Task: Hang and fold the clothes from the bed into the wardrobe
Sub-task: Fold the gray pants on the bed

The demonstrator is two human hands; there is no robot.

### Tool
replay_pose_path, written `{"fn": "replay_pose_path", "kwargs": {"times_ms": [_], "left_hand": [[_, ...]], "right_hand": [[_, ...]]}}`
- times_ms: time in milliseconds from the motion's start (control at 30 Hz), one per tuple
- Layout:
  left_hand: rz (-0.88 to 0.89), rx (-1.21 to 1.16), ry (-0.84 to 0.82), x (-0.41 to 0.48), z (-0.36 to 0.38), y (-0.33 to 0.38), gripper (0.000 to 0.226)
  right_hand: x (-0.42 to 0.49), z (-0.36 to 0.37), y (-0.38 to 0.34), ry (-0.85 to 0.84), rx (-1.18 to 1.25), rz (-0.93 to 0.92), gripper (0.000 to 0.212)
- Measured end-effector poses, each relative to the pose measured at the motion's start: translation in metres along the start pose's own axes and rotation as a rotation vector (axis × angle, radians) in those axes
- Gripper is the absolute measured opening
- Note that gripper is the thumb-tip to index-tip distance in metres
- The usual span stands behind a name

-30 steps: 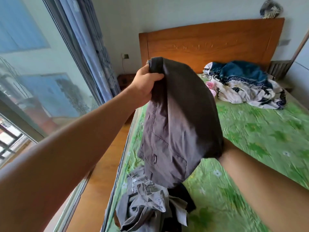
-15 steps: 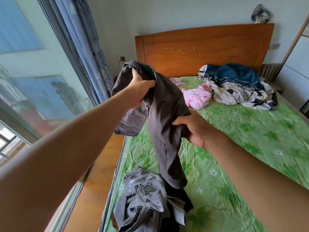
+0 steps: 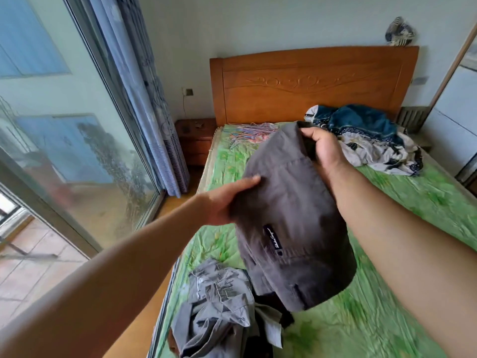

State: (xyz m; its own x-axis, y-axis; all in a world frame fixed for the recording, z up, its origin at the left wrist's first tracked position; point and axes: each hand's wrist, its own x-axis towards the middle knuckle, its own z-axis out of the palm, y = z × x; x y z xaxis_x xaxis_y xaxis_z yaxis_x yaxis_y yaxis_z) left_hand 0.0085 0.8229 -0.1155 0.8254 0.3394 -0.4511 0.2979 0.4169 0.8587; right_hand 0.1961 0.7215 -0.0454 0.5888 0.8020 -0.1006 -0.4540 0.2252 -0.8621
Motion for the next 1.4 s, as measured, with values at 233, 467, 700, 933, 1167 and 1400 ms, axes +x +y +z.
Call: {"fn": "replay_pose_path", "kwargs": {"times_ms": [233,467,700,933,1167,1400], "left_hand": [[0.101,-0.058,0.041,0.004,0.015,0.015,0.044],[0.133,-0.104,0.233,0.014,0.041,0.038,0.023],[0.189,0.182,0.307,0.011,0.059,0.032,0.015],[0.604,0.75,-0.028,-0.031,0.063,0.008,0.059],[0.511,0.656,-0.303,-0.04,0.091,-0.008,0.094],[0.318,0.281,-0.173,-0.028,0.144,-0.025,0.03]], "right_hand": [[-0.009,-0.073,0.013,-0.081,-0.135,0.263,0.042],[-0.056,-0.122,0.058,-0.179,-0.207,0.44,0.049],[-0.069,-0.102,0.034,0.0,-0.107,0.307,0.023],[-0.079,-0.081,0.018,0.021,0.07,0.244,0.027],[-0.111,-0.075,0.021,0.206,0.183,0.193,0.076],[-0.157,-0.106,0.019,0.242,-0.057,0.071,0.062]]}}
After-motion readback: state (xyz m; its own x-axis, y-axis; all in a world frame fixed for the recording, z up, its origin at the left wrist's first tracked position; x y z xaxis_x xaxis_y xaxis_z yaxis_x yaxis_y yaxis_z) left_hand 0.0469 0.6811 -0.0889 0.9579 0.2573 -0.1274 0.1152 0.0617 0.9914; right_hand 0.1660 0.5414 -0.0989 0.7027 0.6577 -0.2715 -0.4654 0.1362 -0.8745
